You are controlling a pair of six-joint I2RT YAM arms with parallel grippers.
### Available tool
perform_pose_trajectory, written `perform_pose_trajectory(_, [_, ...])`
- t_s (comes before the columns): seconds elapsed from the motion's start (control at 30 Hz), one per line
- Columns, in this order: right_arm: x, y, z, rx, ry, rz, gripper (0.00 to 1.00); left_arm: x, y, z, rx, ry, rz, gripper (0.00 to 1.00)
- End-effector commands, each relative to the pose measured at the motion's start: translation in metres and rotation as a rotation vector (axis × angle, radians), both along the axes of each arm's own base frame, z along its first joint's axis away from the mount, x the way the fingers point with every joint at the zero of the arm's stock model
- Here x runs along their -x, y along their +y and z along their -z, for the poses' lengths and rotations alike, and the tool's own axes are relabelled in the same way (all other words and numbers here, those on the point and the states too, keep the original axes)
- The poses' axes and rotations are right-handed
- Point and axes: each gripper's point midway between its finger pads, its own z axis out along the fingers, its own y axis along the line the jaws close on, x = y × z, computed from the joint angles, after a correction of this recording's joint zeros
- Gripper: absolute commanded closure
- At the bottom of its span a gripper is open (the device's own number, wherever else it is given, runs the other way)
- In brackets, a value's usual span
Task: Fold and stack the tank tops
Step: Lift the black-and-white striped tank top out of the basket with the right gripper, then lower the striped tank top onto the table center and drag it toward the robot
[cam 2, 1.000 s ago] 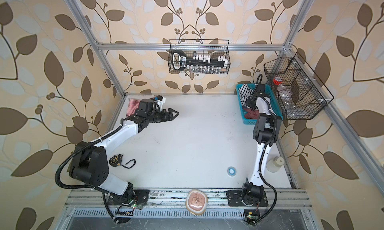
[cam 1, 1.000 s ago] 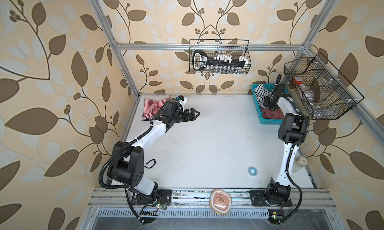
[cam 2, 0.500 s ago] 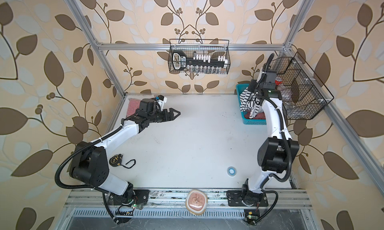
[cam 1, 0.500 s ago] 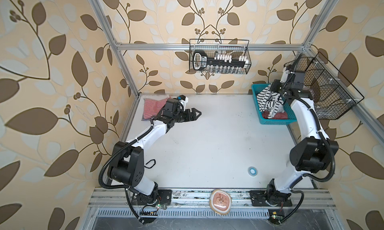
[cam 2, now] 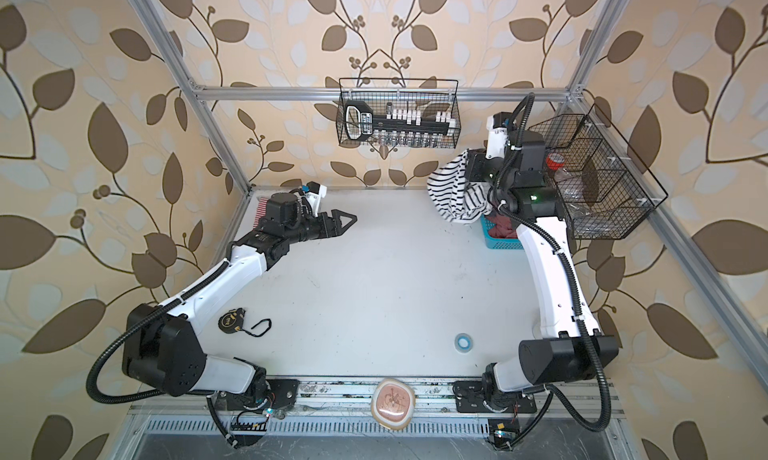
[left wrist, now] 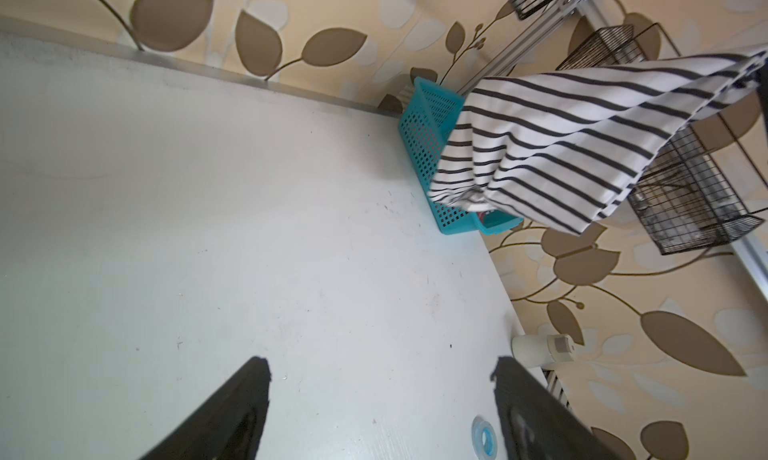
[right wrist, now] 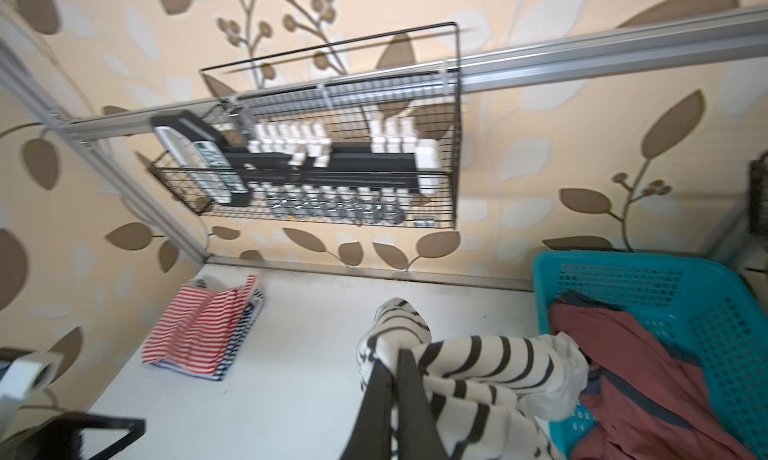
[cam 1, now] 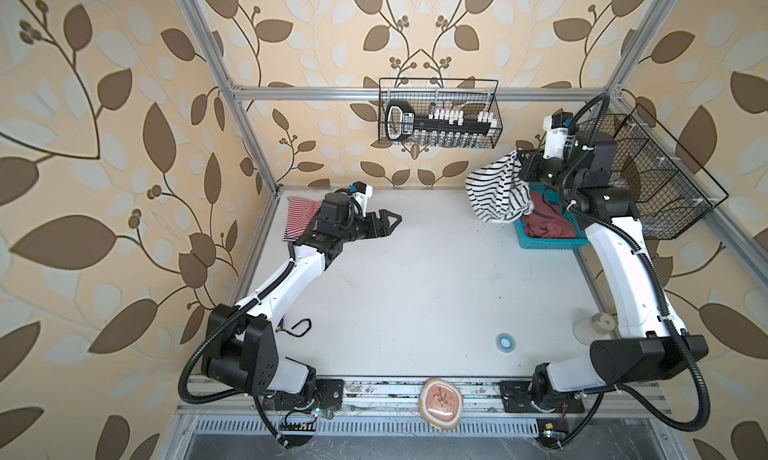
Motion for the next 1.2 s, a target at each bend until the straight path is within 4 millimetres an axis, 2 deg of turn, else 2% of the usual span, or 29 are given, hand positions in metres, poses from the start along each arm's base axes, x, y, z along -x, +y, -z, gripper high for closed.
perform_pose_trajectory(0.0, [0.016,0.038,0.001,-0.036,0.006,-0.143,1.0,0.011,-0.004,-0.057,0.054,-0.145,0.029,0.16])
perform_pose_trajectory(0.07, [0.021,0.061,0.021,0.011,0.059,-0.182,1.0,0.015,-0.001,-0.062,0.052,-0.159,0.022,0.16])
perform_pose_trajectory(0.17, [0.027,0.099,0.065,0.076,0.16,-0.247,1.0,0.022,0.004,-0.067,0.032,-0.174,0.01,0.16])
perform_pose_trajectory(0.27, [0.032,0.138,0.116,0.057,0.279,-0.346,1.0,0.03,0.009,-0.069,0.011,-0.184,-0.002,0.16])
perform_pose_trajectory(0.4, [0.028,0.154,0.172,0.021,0.399,-0.369,1.0,0.036,0.014,-0.067,-0.009,-0.183,-0.015,0.16])
perform_pose_trajectory(0.5, [0.011,0.138,0.206,0.057,0.455,-0.29,1.0,0.037,0.017,-0.056,-0.032,-0.153,-0.027,0.18])
perform_pose_trajectory(0.57, [-0.004,0.122,0.22,0.046,0.489,-0.244,1.0,0.037,0.018,-0.045,-0.05,-0.114,-0.037,0.19])
perform_pose_trajectory(0.63, [-0.02,0.102,0.228,0.024,0.509,-0.198,1.0,0.037,0.02,-0.031,-0.074,-0.069,-0.043,0.2])
perform_pose_trajectory(0.73, [-0.033,0.084,0.229,0.01,0.505,-0.154,1.0,0.038,0.021,-0.02,-0.097,-0.034,-0.046,0.21])
perform_pose_trajectory(0.77, [-0.041,0.073,0.23,-0.002,0.502,-0.128,1.0,0.038,0.021,-0.018,-0.101,-0.029,-0.047,0.21])
perform_pose_trajectory(0.8, [-0.054,0.056,0.232,-0.017,0.496,-0.095,1.0,0.039,0.023,-0.004,-0.13,0.01,-0.051,0.21])
perform_pose_trajectory(0.83, [-0.059,0.051,0.236,-0.017,0.506,-0.09,0.92,0.04,0.023,0.004,-0.138,0.031,-0.052,0.21])
perform_pose_trajectory(0.87, [-0.062,0.047,0.241,-0.011,0.528,-0.087,0.79,0.04,0.022,0.007,-0.14,0.038,-0.05,0.21])
perform_pose_trajectory(0.9, [-0.063,0.043,0.246,0.002,0.549,-0.08,0.7,0.039,0.022,0.01,-0.141,0.045,-0.048,0.21])
perform_pose_trajectory(0.93, [-0.062,0.04,0.25,0.017,0.571,-0.073,0.62,0.038,0.02,0.01,-0.14,0.047,-0.043,0.21])
perform_pose_trajectory(1.0, [-0.054,0.042,0.25,0.04,0.572,-0.073,0.38,0.038,0.019,0.012,-0.141,0.057,-0.036,0.21])
perform_pose_trajectory(1.07, [-0.037,0.05,0.246,0.069,0.542,-0.073,0.34,0.037,0.018,0.013,-0.143,0.059,-0.034,0.21])
perform_pose_trajectory(1.17, [0.0,0.07,0.25,0.12,0.547,-0.099,0.35,0.036,0.018,0.015,-0.151,0.059,-0.035,0.21])
